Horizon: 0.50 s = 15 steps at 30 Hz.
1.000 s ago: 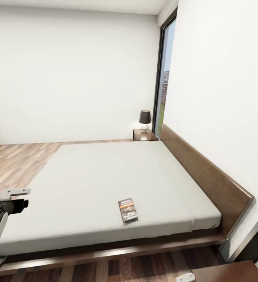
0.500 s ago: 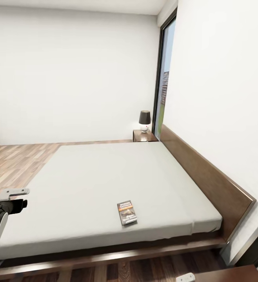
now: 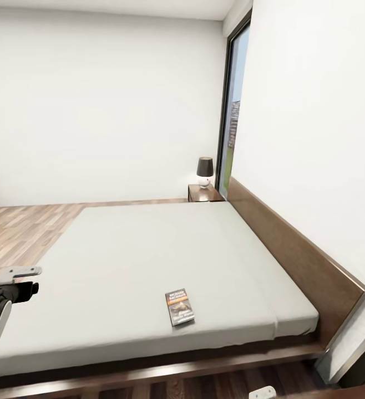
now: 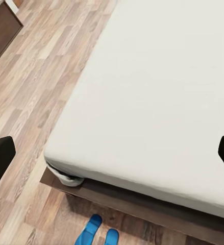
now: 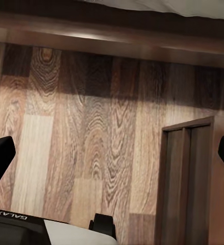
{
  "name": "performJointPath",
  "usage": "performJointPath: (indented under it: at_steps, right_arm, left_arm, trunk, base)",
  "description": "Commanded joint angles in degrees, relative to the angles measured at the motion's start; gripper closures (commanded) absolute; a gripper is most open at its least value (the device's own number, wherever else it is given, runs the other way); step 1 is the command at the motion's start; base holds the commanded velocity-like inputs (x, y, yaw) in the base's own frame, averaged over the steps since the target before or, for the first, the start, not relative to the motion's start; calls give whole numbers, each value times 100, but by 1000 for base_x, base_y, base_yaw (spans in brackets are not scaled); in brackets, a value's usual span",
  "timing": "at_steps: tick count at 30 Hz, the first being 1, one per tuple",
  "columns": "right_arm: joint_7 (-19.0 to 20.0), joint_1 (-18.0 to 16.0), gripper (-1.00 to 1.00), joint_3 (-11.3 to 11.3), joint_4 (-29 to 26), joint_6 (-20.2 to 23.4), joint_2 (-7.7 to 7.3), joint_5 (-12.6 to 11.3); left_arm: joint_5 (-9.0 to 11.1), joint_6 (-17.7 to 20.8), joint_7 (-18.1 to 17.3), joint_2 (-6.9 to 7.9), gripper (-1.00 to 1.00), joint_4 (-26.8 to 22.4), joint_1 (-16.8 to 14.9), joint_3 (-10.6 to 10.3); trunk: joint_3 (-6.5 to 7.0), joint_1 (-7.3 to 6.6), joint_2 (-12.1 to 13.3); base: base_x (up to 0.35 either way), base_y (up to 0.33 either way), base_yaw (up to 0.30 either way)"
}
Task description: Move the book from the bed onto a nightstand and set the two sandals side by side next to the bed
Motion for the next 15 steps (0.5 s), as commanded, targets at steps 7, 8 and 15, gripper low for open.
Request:
performJointPath:
  at_steps: [7,8,15]
  right_arm:
    - [7,-2,-100,139,7,-17,-6,28]
    - [7,-2,-100,152,7,-17,-7,28]
    - [7,-2,-100,195,8,-17,-8,28]
  left_arm:
    - [-3,27,12,2,-100,-5,-6,-4]
    - [-3,27,13,2,-100,-5,-7,-4]
    - [-3,27,14,2,-100,-5,-5,-4]
  trunk:
    - [-9,2,-8]
    - [-9,2,-8]
    - [-9,2,-8]
  base:
    - [22,0,0]
    - [36,0,0]
    - [124,34,0]
